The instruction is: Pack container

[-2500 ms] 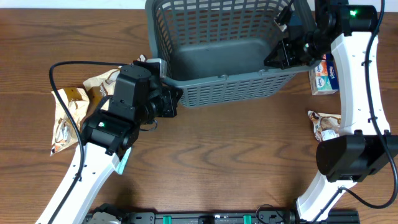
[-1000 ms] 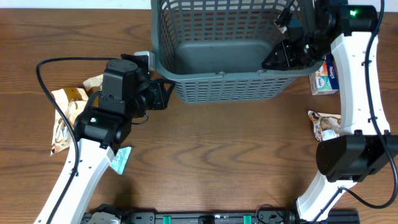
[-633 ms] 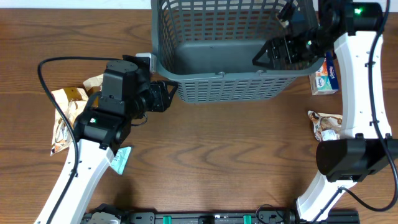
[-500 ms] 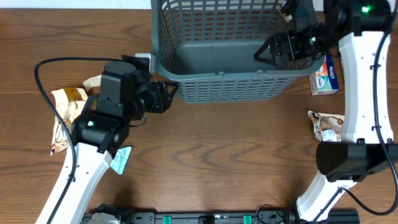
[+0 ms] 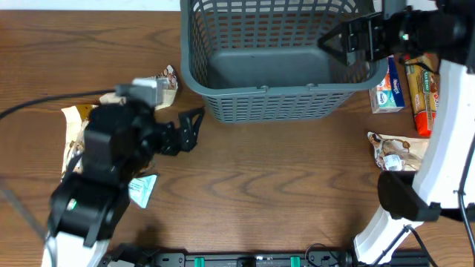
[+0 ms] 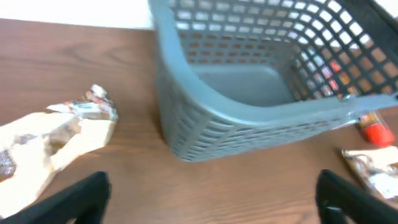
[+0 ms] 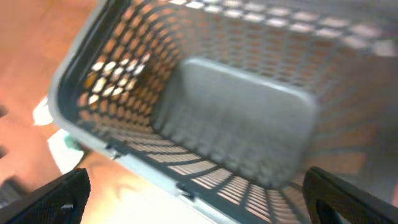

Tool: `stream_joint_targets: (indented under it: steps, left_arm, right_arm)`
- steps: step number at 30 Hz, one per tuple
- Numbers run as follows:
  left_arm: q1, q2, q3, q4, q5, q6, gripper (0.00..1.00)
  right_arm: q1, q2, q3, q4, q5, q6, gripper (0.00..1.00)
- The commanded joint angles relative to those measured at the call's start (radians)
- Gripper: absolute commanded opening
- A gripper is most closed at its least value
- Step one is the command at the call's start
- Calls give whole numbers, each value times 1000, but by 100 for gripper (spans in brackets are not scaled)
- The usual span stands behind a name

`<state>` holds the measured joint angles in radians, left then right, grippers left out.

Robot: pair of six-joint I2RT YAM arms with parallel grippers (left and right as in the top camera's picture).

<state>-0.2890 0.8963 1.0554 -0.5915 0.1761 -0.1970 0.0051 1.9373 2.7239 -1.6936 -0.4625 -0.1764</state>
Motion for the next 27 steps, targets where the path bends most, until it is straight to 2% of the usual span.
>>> stream_joint_targets:
  steps: [1,4,8,16,20,27]
  left_arm:
    - [5,-85,32,-37,-152,46,99]
    - [5,-144,37,-98,-224,73,99]
    - [5,-194,49,-214,-314,74,99]
    - [5,-212,111,-399,-430,118,99]
    - [5,-212,152,-434,-440,118,99]
    - [5,-213,174,-458,-473,119,99]
  right_arm:
    - [8,-84,49,-4,301,119,99]
    - [-14,-142,48,-5,509,217,99]
    - [-72,-199,48,-5,609,294,99]
    - [-232,-222,-10,-5,621,296,99]
    - [-291,-210,-106,7,617,290,99]
    - [-359,-130,-262,148,599,231,99]
